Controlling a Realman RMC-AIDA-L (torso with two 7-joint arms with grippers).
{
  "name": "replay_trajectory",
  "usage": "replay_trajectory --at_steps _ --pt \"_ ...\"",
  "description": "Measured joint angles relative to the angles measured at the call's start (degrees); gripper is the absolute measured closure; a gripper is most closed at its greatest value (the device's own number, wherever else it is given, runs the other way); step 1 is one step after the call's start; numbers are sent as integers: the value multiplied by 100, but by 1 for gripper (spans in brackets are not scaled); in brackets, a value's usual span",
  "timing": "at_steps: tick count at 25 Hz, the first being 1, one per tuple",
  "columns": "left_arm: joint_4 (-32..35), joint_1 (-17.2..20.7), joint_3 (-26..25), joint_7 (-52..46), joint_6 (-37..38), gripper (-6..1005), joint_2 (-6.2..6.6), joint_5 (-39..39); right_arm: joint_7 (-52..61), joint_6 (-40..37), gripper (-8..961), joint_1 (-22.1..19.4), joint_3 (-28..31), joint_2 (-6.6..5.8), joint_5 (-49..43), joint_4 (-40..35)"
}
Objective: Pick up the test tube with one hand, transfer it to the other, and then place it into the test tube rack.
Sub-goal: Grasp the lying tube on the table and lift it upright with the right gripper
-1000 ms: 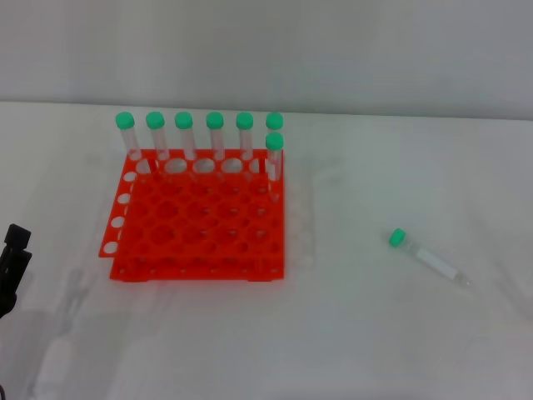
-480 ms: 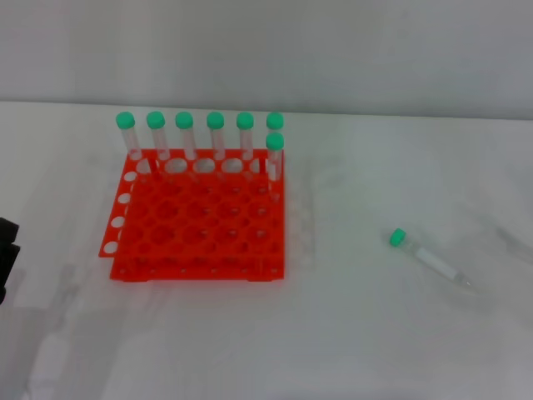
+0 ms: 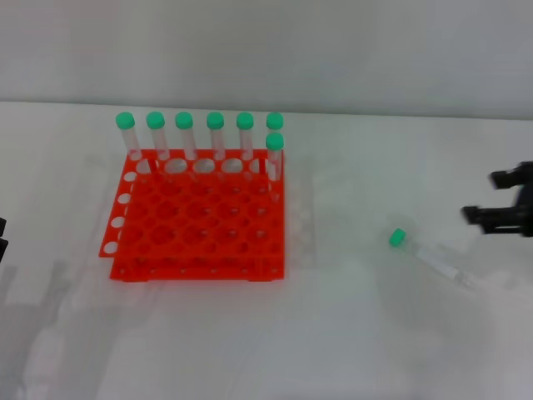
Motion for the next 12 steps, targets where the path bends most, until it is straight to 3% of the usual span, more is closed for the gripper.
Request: replay_trajectory --at_steps 4,12 --pt "3 -64 1 9 -2 121 7 -4 1294 219 270 353 -763 19 -1049 -339" --pt "-2 -171 26 10 20 122 9 -3 2824 652 269 1290 -1983 34 -2524 40"
